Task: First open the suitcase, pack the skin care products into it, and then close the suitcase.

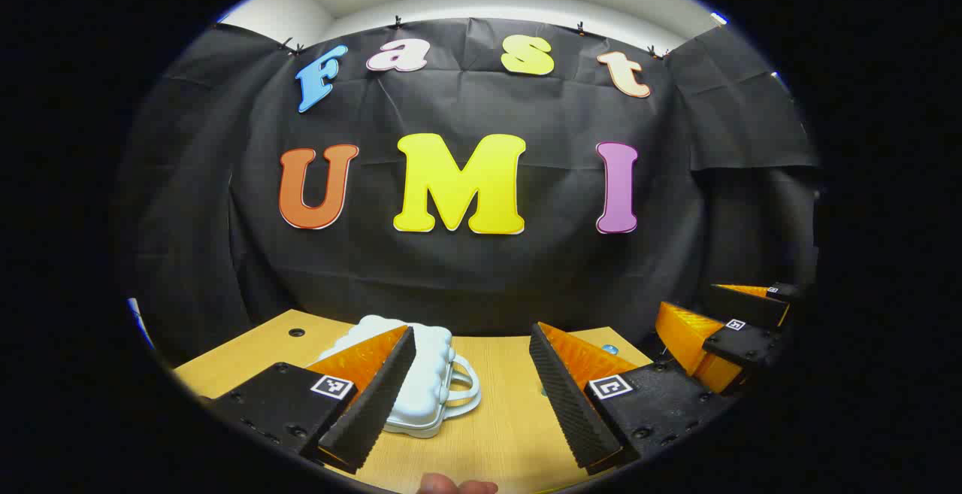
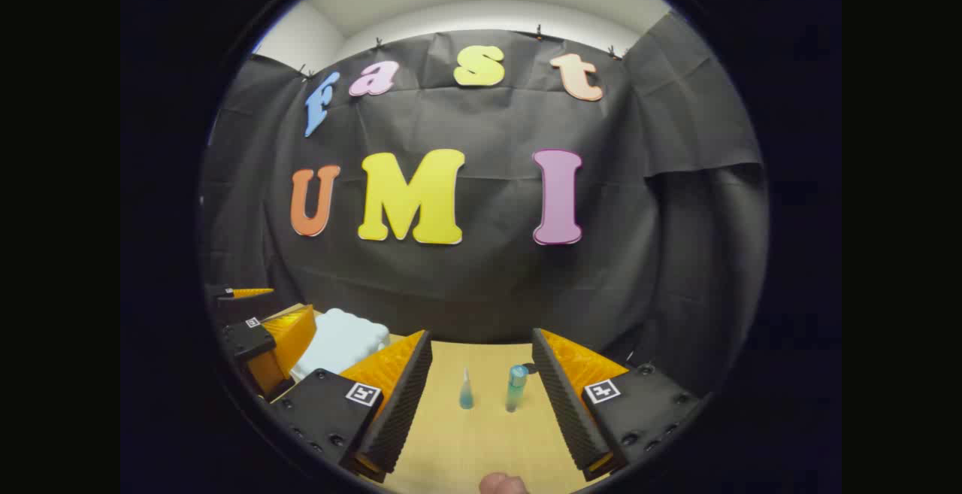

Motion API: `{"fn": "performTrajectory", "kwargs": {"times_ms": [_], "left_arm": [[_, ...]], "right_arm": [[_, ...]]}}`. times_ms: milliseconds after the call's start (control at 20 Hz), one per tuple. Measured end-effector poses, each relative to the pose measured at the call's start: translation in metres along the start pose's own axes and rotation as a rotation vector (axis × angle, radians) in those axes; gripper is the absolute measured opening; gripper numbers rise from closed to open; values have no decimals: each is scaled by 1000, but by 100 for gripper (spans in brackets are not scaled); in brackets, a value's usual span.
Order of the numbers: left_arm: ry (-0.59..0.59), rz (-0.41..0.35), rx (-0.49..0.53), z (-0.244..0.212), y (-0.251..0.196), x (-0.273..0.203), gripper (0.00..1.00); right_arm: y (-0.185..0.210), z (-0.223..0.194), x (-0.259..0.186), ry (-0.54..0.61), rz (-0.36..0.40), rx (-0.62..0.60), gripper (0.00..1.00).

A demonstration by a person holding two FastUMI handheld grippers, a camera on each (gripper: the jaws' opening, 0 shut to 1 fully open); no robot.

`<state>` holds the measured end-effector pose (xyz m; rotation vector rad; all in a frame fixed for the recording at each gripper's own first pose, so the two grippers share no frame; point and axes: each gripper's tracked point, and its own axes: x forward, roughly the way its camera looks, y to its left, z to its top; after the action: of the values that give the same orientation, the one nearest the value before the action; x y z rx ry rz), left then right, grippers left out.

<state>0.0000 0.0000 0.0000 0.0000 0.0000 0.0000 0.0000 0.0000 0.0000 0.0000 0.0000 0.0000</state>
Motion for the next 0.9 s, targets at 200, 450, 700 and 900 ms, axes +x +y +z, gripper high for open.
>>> {"fn": "performTrajectory", "kwargs": {"times_ms": [200,450,700,900], "left_arm": [[0,-11,24,2,-4,1,98],[25,-6,36,-4,-2,4,98],[31,-6,41,-6,-6,3,100],[35,-13,48,-7,-6,3,98]], "right_arm": [[-4,-6,5,29,-12,8,79],[-4,-8,4,36,1,20,80],[-13,-10,1,42,-15,27,80],[-12,-10,2,40,-16,14,80]]}}
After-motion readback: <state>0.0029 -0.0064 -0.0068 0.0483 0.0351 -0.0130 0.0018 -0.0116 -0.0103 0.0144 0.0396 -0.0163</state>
